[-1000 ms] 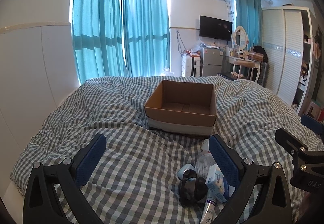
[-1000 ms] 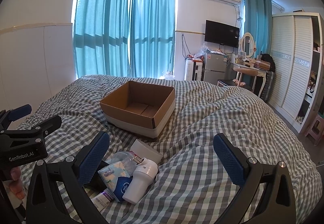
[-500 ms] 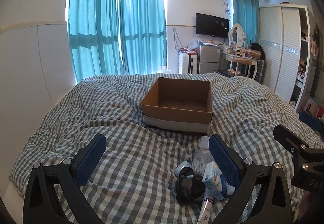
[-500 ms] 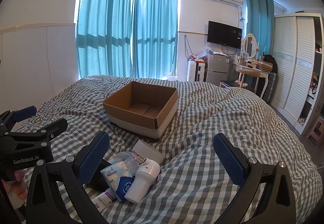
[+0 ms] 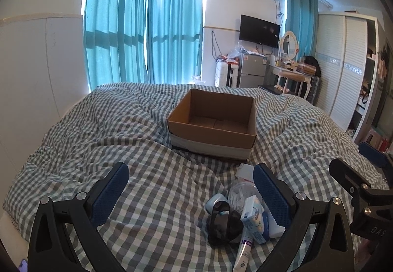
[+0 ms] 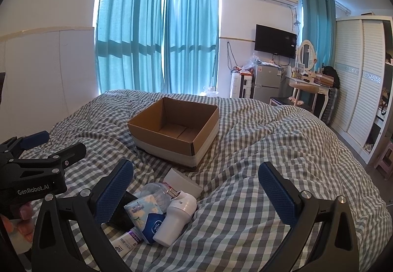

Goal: Organize objects

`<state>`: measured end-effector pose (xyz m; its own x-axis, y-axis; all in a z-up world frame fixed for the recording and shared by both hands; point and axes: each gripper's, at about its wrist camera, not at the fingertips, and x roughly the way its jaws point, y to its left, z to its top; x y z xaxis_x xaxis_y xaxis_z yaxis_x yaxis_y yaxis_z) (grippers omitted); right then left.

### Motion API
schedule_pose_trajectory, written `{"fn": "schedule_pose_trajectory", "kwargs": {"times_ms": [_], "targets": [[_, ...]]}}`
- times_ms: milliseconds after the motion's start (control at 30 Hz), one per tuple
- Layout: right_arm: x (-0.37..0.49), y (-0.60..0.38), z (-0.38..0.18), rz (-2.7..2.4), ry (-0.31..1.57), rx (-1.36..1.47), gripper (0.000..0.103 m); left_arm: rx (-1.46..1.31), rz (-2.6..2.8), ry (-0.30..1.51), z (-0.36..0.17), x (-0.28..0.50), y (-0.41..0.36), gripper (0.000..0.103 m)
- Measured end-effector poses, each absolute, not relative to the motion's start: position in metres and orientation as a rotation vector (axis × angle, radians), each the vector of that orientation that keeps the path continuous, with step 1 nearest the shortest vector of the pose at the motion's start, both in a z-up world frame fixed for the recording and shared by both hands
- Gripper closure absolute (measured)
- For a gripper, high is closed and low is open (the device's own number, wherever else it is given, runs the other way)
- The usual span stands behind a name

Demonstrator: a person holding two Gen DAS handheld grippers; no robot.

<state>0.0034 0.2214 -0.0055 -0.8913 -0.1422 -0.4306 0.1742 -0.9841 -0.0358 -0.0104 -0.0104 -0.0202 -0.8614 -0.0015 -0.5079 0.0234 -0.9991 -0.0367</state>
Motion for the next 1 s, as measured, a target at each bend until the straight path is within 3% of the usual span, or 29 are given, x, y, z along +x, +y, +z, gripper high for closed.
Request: {"fn": "schedule_pose_trajectory", "kwargs": {"times_ms": [667, 767, 833, 900, 1000], "targets": [[-0.038, 0.224, -0.062, -2.78, 0.12, 0.946, 0.008, 1.206, -2.962, -0.008, -0.094, -0.053, 0.01, 0.0], [-0.047, 0.226, -0.073, -2.764, 0.12, 0.996, 0.014, 1.295, -2.941, -0.022, -0.111, -0.061, 0.013, 0.0], [-0.053, 0.227, -0.081, -2.751, 0.115, 1.024, 0.016, 1.314, -2.939, -0.018, -0.117, -0.063, 0.012, 0.003], [-0.059, 0.227, -0.088, -2.736, 0.116, 1.051, 0.019, 1.36, -2.934, -0.028, -0.122, -0.064, 0.012, 0.019], [-0.066, 0.224, -0.096, -2.704, 0.119, 1.093, 0.022, 1.41, -2.955, -0.052, -0.131, -0.063, 0.012, 0.029]]}}
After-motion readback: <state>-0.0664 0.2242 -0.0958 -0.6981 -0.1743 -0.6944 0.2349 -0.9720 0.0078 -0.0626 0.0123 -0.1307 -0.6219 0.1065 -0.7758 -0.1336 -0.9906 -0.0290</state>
